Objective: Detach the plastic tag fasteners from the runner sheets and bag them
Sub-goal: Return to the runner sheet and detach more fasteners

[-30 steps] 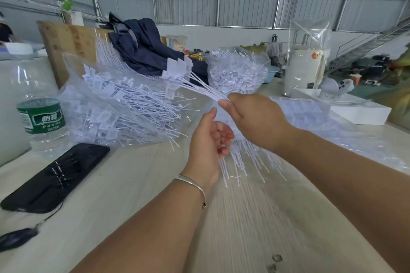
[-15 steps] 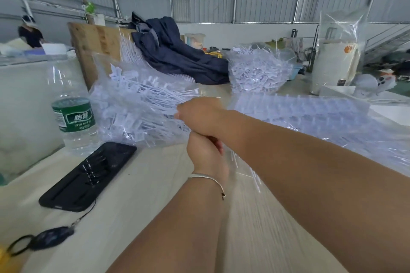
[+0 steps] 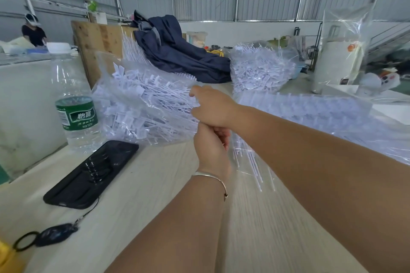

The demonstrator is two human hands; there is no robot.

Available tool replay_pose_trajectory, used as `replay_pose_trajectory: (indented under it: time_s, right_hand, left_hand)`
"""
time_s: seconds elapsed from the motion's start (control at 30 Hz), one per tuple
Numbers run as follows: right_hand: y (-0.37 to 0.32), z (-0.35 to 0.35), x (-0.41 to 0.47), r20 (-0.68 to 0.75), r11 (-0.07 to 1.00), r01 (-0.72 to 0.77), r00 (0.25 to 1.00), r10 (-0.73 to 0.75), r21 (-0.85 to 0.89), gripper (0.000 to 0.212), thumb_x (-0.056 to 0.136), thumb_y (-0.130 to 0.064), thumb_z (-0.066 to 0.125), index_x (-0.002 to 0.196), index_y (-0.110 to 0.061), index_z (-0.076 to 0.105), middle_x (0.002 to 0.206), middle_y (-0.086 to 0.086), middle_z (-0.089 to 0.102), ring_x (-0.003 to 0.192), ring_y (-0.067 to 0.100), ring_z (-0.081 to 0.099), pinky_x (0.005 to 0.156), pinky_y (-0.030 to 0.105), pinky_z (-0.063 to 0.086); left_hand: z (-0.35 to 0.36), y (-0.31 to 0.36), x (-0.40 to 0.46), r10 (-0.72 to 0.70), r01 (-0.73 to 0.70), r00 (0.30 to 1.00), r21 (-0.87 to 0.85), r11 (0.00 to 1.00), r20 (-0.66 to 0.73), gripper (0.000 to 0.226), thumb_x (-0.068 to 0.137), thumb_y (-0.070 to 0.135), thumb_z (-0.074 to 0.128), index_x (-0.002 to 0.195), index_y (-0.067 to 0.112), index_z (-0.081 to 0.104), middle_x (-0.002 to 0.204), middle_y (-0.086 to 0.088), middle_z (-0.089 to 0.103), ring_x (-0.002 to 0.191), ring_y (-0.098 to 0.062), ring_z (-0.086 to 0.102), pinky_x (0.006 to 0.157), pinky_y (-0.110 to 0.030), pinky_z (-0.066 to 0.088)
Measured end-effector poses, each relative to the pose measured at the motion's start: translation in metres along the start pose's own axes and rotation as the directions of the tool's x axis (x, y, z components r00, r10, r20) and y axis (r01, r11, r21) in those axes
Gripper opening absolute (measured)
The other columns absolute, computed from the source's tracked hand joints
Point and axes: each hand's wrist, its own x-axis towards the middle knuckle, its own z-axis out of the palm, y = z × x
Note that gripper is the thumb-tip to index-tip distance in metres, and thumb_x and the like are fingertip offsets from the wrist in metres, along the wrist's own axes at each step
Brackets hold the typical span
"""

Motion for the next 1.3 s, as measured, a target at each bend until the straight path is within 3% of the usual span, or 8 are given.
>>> replay_pose_trajectory:
  time_s: [0.33, 0.53, 0.77, 0.83, 0.93, 1.1, 1.23, 1.3]
  right_hand:
    - [0.071, -0.042, -0.111, -0.406, 0.99, 0.023, 0.913, 0.037, 0.143, 0.028, 0.084, 0.003, 0.045, 0.1, -0.012, 0.062, 0.092, -0.001, 0.062, 0.079, 0.017, 0.052, 0.073, 0.033, 0.044]
    - [0.104, -0.053, -0.168, -0.296, 0.981, -0.122, 0.941, 0.163, 0.151, 0.038, 0.078, 0.007, 0.045, 0.059, -0.025, 0.054, 0.062, 0.001, 0.063, 0.062, 0.021, 0.058, 0.063, 0.036, 0.05]
    - [0.129, -0.03, -0.202, -0.198, 0.976, -0.218, 0.957, 0.215, 0.005, 0.029, 0.077, -0.004, 0.052, 0.055, -0.021, 0.045, 0.057, -0.002, 0.053, 0.066, 0.024, 0.054, 0.064, 0.033, 0.045]
    - [0.136, -0.021, -0.205, -0.177, 0.97, -0.22, 0.964, 0.199, -0.107, 0.018, 0.082, -0.013, 0.049, 0.066, -0.019, 0.055, 0.073, 0.0, 0.062, 0.077, 0.023, 0.059, 0.065, 0.03, 0.044]
    - [0.143, -0.011, -0.204, -0.15, 0.944, -0.208, 0.973, 0.173, -0.257, 0.021, 0.088, -0.024, 0.043, 0.086, -0.02, 0.063, 0.095, -0.002, 0.065, 0.091, 0.02, 0.061, 0.064, 0.026, 0.034]
    - [0.151, -0.009, -0.2, -0.325, 0.973, -0.145, 0.942, 0.08, -0.18, 0.024, 0.078, -0.017, 0.048, 0.088, -0.011, 0.069, 0.08, 0.011, 0.067, 0.072, 0.034, 0.066, 0.057, 0.035, 0.046]
    - [0.159, -0.004, -0.193, -0.213, 0.95, -0.247, 0.955, 0.205, -0.191, 0.036, 0.089, -0.032, 0.035, 0.119, -0.027, 0.055, 0.117, -0.007, 0.056, 0.113, 0.018, 0.054, 0.089, 0.031, 0.044]
    - [0.164, 0.0, -0.192, -0.183, 0.934, -0.262, 0.958, 0.221, -0.242, 0.045, 0.092, -0.038, 0.027, 0.133, -0.03, 0.046, 0.138, -0.009, 0.047, 0.132, 0.014, 0.04, 0.103, 0.028, 0.035]
  left_hand:
    - [0.013, -0.005, -0.013, 0.14, -0.187, 0.977, 0.318, 0.93, 0.163, 0.059, 0.094, 0.024, 0.044, 0.036, 0.017, 0.048, 0.046, -0.003, 0.049, 0.041, -0.012, 0.039, 0.051, -0.027, 0.032]
    - [0.04, -0.008, -0.03, 0.17, -0.251, 0.958, 0.387, 0.887, 0.233, 0.055, 0.089, 0.021, 0.05, 0.035, 0.015, 0.047, 0.041, -0.001, 0.046, 0.037, -0.011, 0.036, 0.045, -0.023, 0.031]
    - [0.099, -0.012, -0.035, 0.171, -0.462, 0.846, 0.535, 0.708, 0.505, 0.051, 0.085, 0.021, 0.055, 0.034, 0.018, 0.049, 0.042, 0.003, 0.048, 0.041, -0.009, 0.043, 0.054, -0.023, 0.037]
    - [0.114, -0.012, -0.033, 0.168, -0.563, 0.78, 0.56, 0.607, 0.602, 0.048, 0.084, 0.024, 0.054, 0.036, 0.016, 0.051, 0.042, 0.003, 0.05, 0.043, -0.01, 0.045, 0.056, -0.026, 0.041]
    - [0.125, -0.023, -0.031, 0.121, -0.781, 0.608, 0.563, 0.27, 0.785, 0.043, 0.085, 0.027, 0.054, 0.048, 0.007, 0.046, 0.048, -0.008, 0.05, 0.047, -0.015, 0.042, 0.056, -0.033, 0.044]
    - [0.102, -0.047, -0.047, 0.038, -0.939, 0.342, 0.343, -0.035, 0.939, 0.043, 0.092, 0.031, 0.053, 0.055, 0.015, 0.038, 0.053, 0.0, 0.042, 0.055, -0.016, 0.043, 0.058, -0.035, 0.043]
    - [0.064, -0.052, -0.048, 0.132, -0.958, 0.185, 0.209, -0.199, 0.974, 0.037, 0.094, 0.031, 0.041, 0.06, 0.017, 0.045, 0.061, -0.001, 0.051, 0.057, -0.022, 0.05, 0.052, -0.029, 0.04]
    - [0.05, -0.053, -0.042, 0.045, -0.932, 0.197, 0.201, -0.301, 0.979, 0.037, 0.092, 0.031, 0.034, 0.067, 0.014, 0.055, 0.069, -0.003, 0.057, 0.063, -0.024, 0.056, 0.055, -0.031, 0.047]
